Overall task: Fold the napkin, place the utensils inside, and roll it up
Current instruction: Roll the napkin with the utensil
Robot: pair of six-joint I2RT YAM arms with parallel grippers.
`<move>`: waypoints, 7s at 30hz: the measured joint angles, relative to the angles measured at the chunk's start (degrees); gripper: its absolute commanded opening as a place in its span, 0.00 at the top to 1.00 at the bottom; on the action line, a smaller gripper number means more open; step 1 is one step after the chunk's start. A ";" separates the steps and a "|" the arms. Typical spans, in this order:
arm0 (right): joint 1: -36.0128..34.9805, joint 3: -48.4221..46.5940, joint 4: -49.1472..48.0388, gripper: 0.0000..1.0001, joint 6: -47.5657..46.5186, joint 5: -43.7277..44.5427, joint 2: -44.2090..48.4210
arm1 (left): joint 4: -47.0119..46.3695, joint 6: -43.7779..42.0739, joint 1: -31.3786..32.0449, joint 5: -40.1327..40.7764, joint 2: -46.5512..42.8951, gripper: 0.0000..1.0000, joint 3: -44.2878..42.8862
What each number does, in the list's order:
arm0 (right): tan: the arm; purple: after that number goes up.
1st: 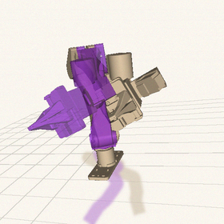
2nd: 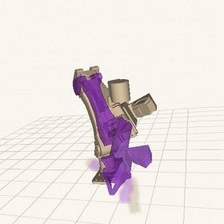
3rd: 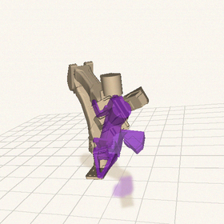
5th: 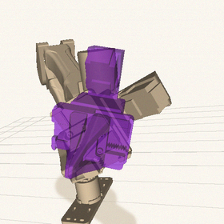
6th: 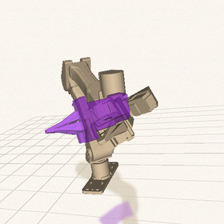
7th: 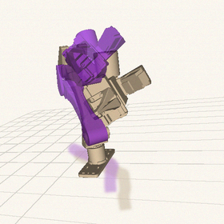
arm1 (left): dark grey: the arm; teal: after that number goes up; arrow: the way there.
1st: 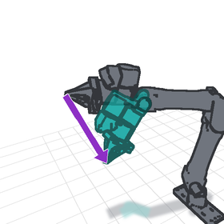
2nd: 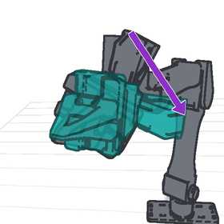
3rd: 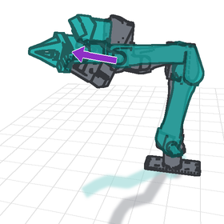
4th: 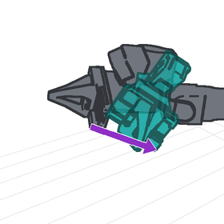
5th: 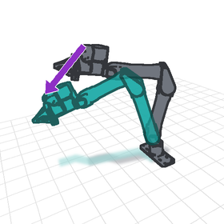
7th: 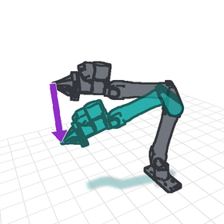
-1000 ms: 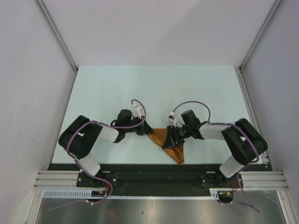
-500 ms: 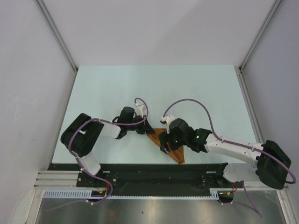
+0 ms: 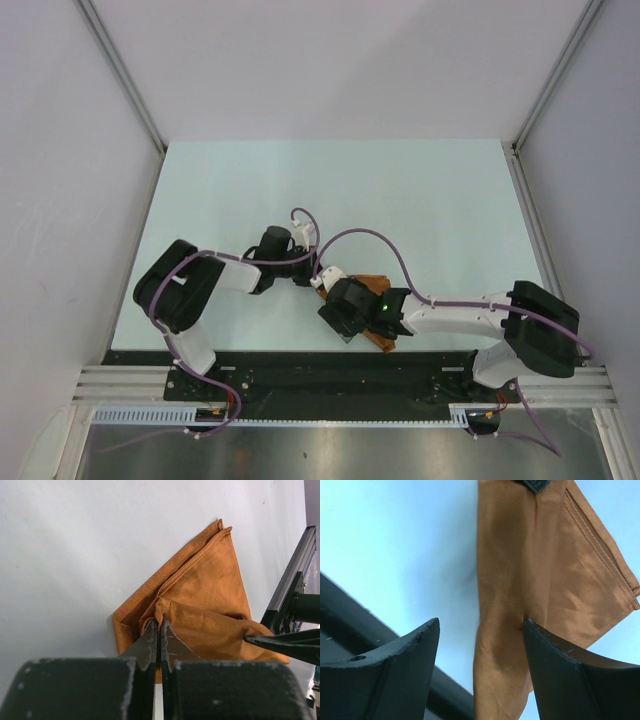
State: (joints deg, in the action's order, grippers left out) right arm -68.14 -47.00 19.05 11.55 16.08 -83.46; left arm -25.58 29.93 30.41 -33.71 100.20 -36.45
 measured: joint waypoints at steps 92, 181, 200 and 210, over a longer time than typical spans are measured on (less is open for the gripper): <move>31.30 -6.21 -7.91 0.60 1.33 -63.41 -22.53 | 1.57 6.64 -6.56 8.68 -24.46 0.71 18.34; 33.38 -12.44 -0.09 0.73 -10.08 -57.59 -22.23 | 0.04 1.11 -6.49 3.52 -13.27 0.36 7.56; 34.95 -14.86 3.87 0.31 -9.60 -55.17 -20.57 | 1.11 4.57 -4.63 3.98 -6.62 1.00 4.11; 27.87 -12.28 1.14 0.16 -14.32 -35.52 -5.42 | 6.82 4.57 -4.66 4.00 -2.97 1.00 -1.11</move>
State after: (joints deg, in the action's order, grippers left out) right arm -40.27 -59.29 20.18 -2.76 -19.44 -88.88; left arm -18.76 34.50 25.76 -29.71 97.23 -37.56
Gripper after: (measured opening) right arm 0.828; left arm 0.024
